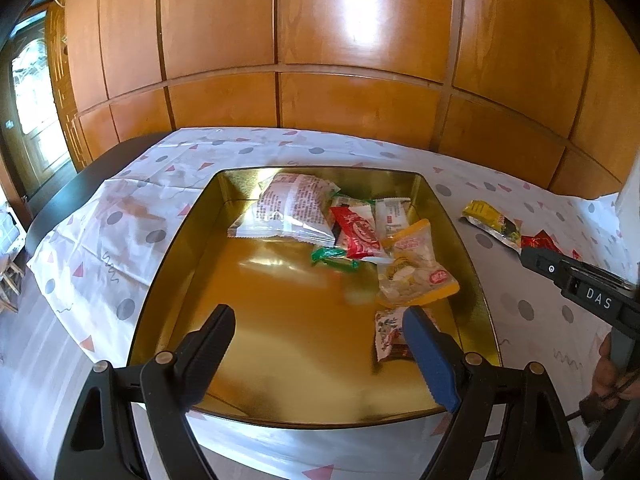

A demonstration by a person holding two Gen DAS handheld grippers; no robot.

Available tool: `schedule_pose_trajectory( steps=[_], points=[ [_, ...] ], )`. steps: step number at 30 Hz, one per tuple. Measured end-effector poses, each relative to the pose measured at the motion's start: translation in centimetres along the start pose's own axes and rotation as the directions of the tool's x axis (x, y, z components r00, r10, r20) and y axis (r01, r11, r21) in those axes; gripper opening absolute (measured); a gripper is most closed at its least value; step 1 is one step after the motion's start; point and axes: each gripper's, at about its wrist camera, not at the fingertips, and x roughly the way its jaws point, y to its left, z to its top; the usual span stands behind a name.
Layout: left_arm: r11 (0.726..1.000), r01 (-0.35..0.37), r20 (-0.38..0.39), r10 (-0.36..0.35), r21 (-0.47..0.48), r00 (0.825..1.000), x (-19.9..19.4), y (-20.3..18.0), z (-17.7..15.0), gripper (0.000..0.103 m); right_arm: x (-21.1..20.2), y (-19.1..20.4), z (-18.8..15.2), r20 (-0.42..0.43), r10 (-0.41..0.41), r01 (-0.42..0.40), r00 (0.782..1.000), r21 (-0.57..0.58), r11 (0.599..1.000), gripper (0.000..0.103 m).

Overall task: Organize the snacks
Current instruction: 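Move the left gripper over the yellow foil packet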

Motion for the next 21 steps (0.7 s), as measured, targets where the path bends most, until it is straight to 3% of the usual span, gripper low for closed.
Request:
schedule_pose_trajectory(
  steps=[12,21],
  points=[
    [0.999,0.014,0.003,-0.014,0.051,1.000,0.0,-1.8,0.4,0.086,-0.4,-5.9,-2.0,-0.023,-0.126,0.128,0.992,0.097,0.987,0.035],
    [0.993,0.043,0.004,-0.044,0.109,0.999,0.0,-3.8,1.1,0.086,-1.1,-10.3,-3.3,-0.034,-0.255,0.257,0.966,0.135,0.957,0.035]
  ],
)
